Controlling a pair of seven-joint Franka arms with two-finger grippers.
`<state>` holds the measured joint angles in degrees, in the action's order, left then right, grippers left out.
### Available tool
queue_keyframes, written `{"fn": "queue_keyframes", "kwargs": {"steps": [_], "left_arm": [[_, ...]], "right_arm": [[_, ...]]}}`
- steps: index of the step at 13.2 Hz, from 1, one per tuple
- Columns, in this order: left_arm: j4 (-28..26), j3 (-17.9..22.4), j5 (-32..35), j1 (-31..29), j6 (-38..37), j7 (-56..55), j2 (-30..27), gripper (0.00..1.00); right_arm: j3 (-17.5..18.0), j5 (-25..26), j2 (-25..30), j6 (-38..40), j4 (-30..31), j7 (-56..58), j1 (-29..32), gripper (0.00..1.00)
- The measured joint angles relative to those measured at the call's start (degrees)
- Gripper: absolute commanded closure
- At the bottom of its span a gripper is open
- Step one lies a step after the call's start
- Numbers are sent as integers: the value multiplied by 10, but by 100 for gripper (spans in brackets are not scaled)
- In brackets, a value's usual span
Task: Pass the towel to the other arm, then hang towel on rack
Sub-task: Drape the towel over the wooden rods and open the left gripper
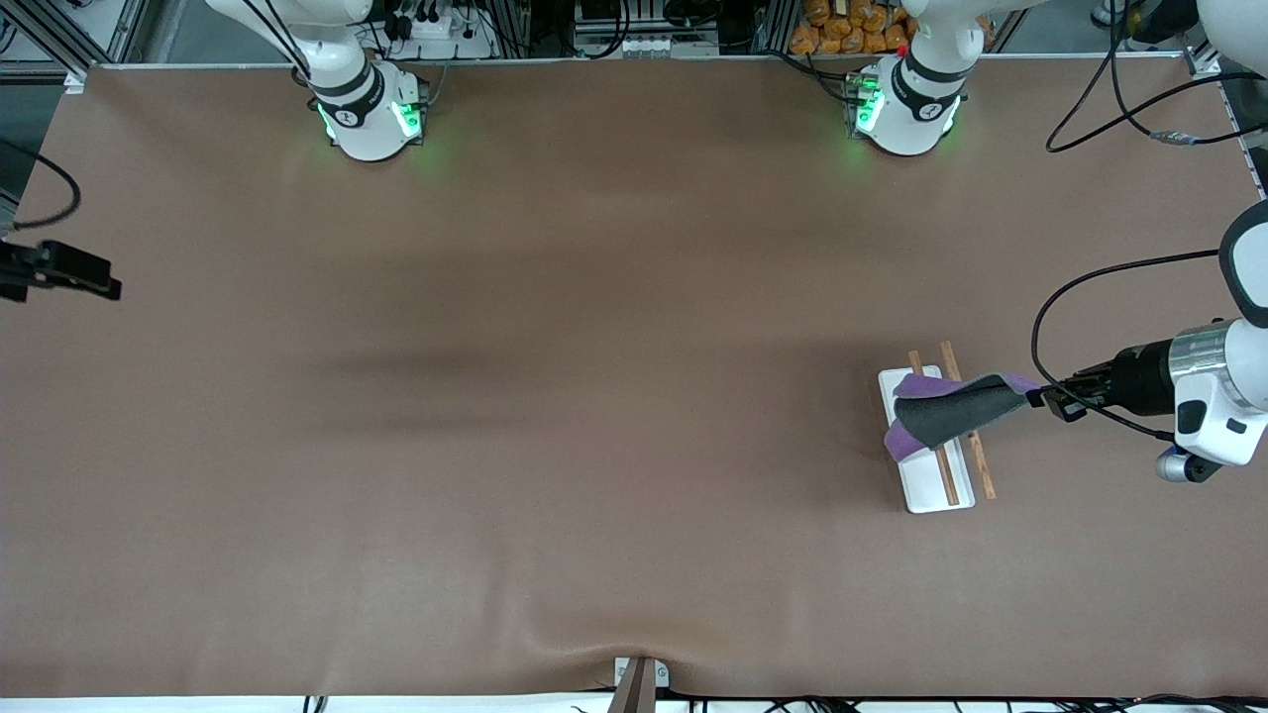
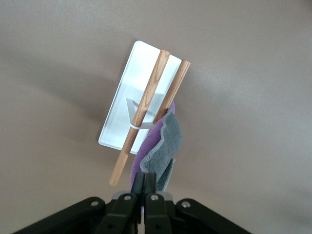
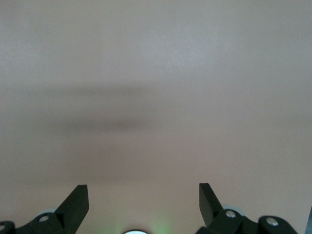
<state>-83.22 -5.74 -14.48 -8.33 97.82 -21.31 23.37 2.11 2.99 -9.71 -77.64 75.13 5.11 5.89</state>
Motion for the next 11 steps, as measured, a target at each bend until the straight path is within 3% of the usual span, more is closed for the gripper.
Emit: {"fn": "queue_keyframes", "kwargs": {"steps": [4, 11], "left_arm": [[0, 0, 8, -8, 1, 33, 4, 100], [-1, 1, 18, -29, 4, 90, 15, 100]], "right_arm": [[5, -1, 119, -36, 134, 0, 0, 0], [-13, -26, 134, -53, 143, -5, 0, 0]]}}
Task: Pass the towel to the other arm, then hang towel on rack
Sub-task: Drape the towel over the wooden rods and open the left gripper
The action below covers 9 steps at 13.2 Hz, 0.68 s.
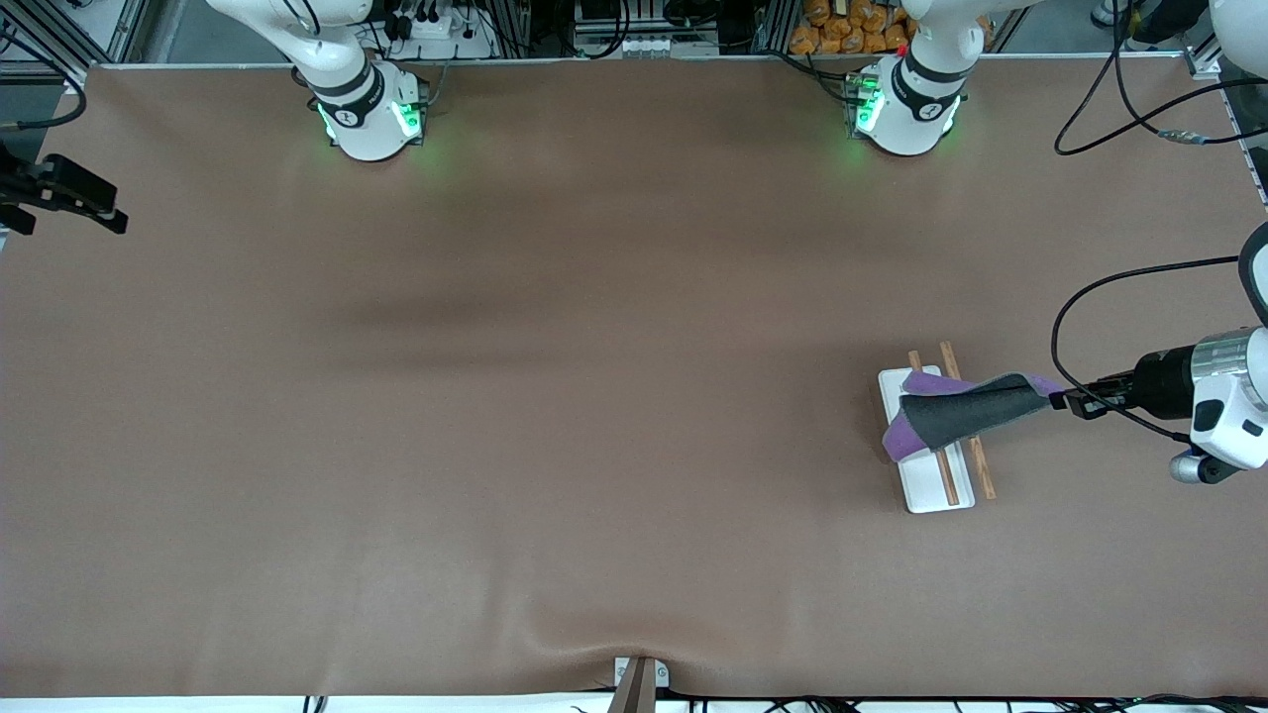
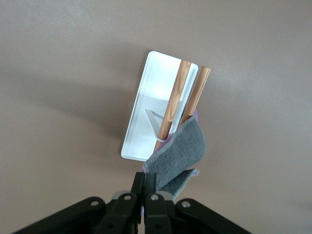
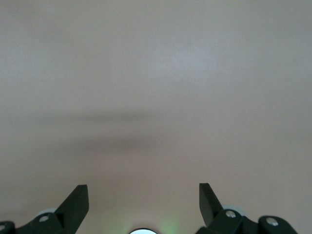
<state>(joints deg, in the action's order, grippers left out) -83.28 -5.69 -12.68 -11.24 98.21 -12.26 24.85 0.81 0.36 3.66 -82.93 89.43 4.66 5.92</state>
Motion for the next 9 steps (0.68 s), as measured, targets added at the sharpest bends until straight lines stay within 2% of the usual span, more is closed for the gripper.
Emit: {"fn": "queue_keyframes", "kwargs": {"steps": [9], "left_arm": [[-1, 0, 0, -23, 9, 32, 23, 100]], "right_arm": [[-10, -7, -2, -1, 0, 0, 4, 0]]}}
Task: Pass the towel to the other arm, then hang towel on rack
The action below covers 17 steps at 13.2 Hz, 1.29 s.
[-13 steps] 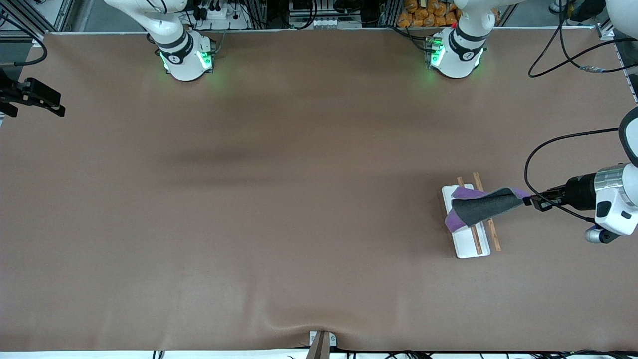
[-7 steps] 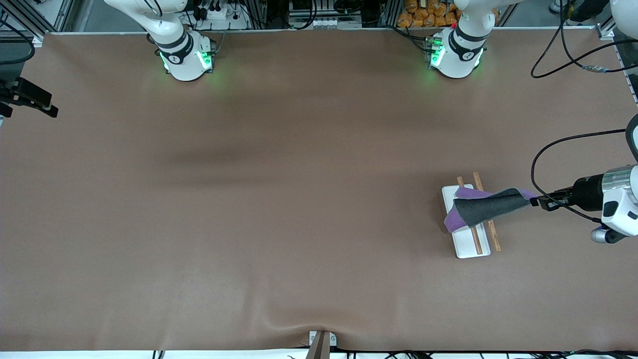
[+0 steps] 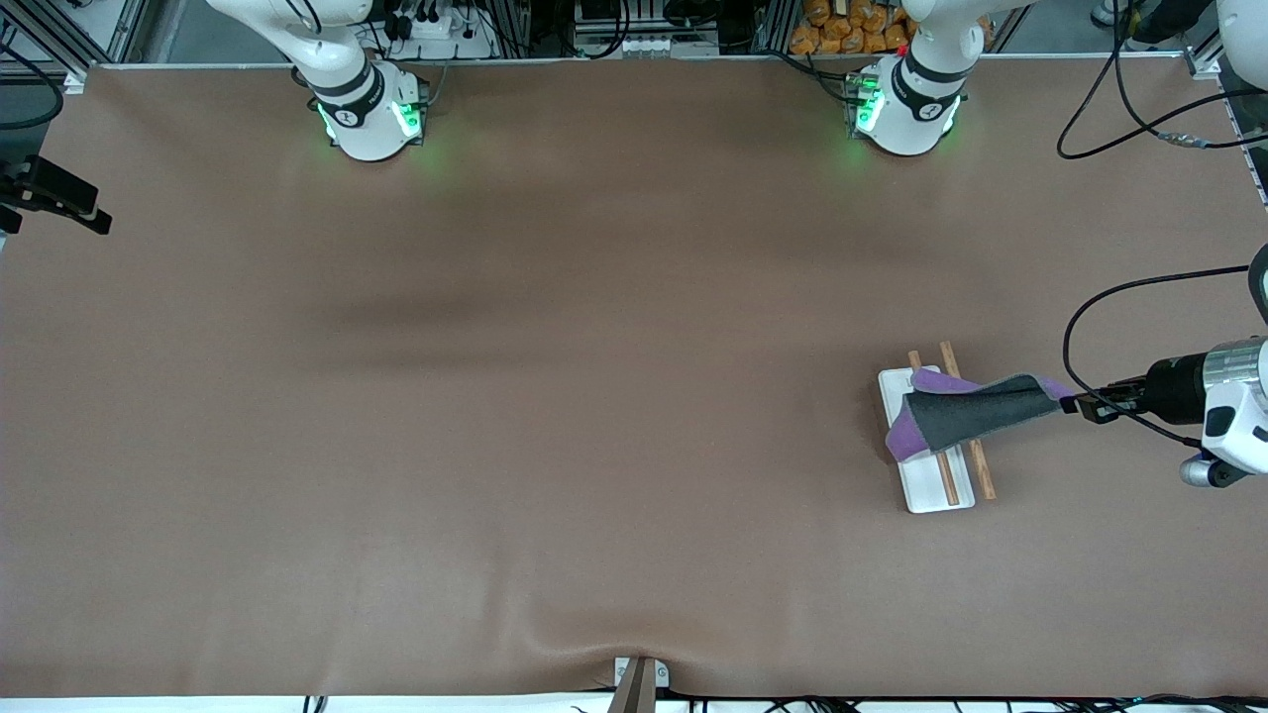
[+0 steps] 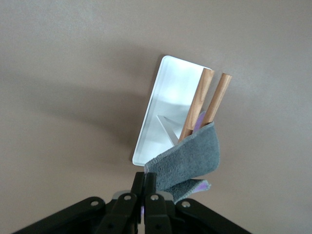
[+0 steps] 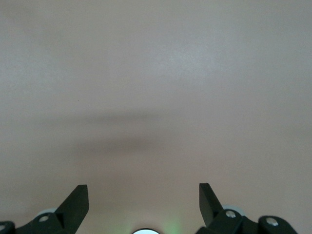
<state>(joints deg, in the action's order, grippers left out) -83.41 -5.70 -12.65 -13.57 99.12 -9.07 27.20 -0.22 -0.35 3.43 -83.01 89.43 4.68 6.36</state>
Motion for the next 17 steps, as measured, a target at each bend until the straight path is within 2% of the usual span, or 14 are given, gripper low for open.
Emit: {"fn": "queue_keyframes", "kwargs": {"steps": [1, 2, 3, 4, 11, 14, 17], "left_arm": [[0, 0, 0, -3, 0, 9, 4, 100], [0, 0, 0, -6, 0, 20, 7, 74], [0, 0, 0, -10, 1, 28, 9, 22], [0, 0, 0, -14, 1, 33, 11, 0], [7, -3, 0, -15, 1, 35, 7, 0], [14, -10, 1, -13, 0, 35, -26, 0], [15, -16, 53, 5, -5, 35, -73, 0]], "right_arm": [[-1, -1, -1, 0, 0, 0, 2, 0], [-2, -1, -1, 0, 0, 0, 2, 0], [-2, -1, -1, 0, 0, 0, 2, 0], [-2, -2, -2, -1, 0, 0, 3, 0], [-2, -2, -2, -7, 0, 0, 3, 0], [-2, -2, -2, -8, 0, 0, 3, 0], [-2, -2, -2, -8, 0, 0, 3, 0]]}}
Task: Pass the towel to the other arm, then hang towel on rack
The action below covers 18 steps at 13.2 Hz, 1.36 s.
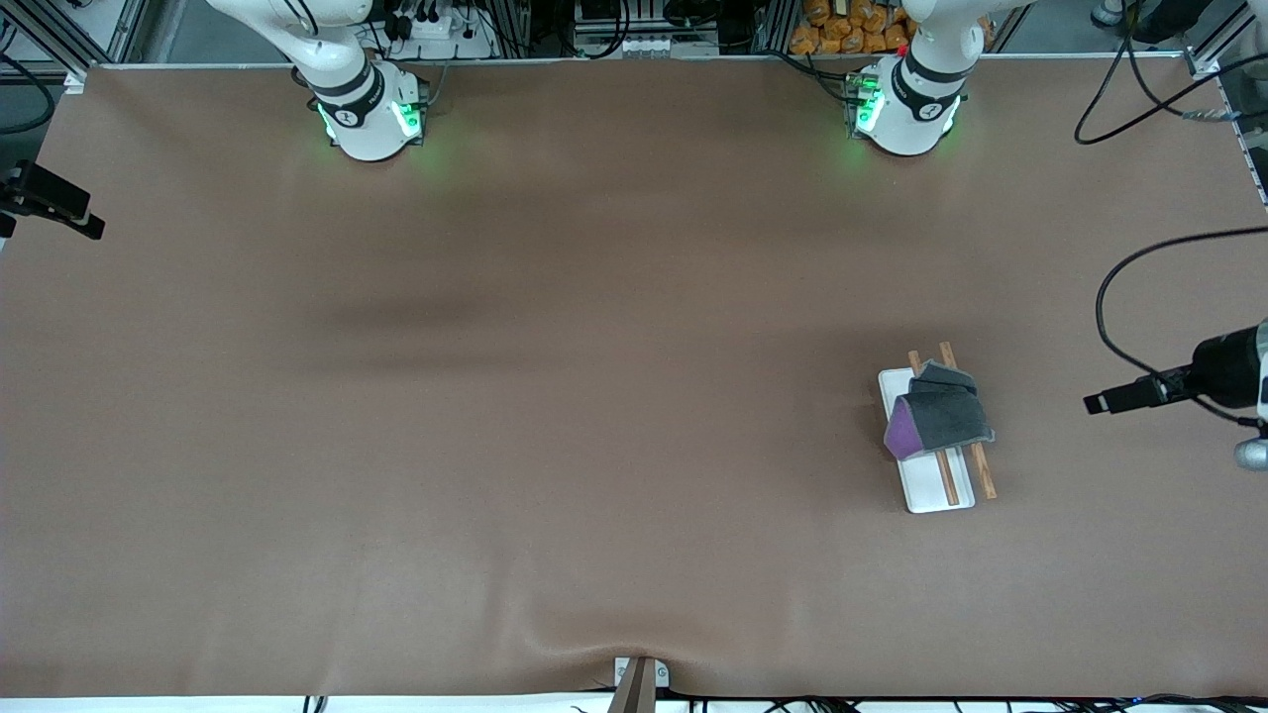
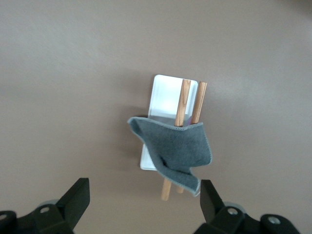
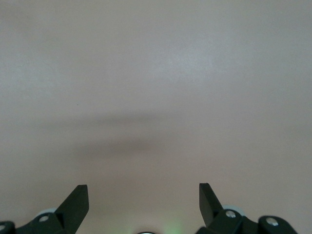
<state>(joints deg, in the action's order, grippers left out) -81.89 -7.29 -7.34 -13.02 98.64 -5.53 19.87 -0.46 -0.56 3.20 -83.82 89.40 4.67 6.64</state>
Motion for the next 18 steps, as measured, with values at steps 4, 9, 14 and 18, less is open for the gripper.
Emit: {"fn": "queue_keyframes", "kwargs": {"steps": [4, 9, 14, 18], "left_arm": [[1, -7, 55, 17, -1, 0, -48, 0], [1, -26, 61, 17, -32, 0, -117, 0], [-4, -45, 61, 22, -78, 0, -169, 0], [-21, -17, 61, 87, -80, -2, -174, 0]], "right_arm": [[0, 0, 0, 0, 0, 0, 0, 0], [0, 0, 0, 0, 0, 0, 0, 0], [0, 0, 0, 0, -1, 0, 0, 0], [0, 0, 0, 0, -1, 0, 0, 0]]}}
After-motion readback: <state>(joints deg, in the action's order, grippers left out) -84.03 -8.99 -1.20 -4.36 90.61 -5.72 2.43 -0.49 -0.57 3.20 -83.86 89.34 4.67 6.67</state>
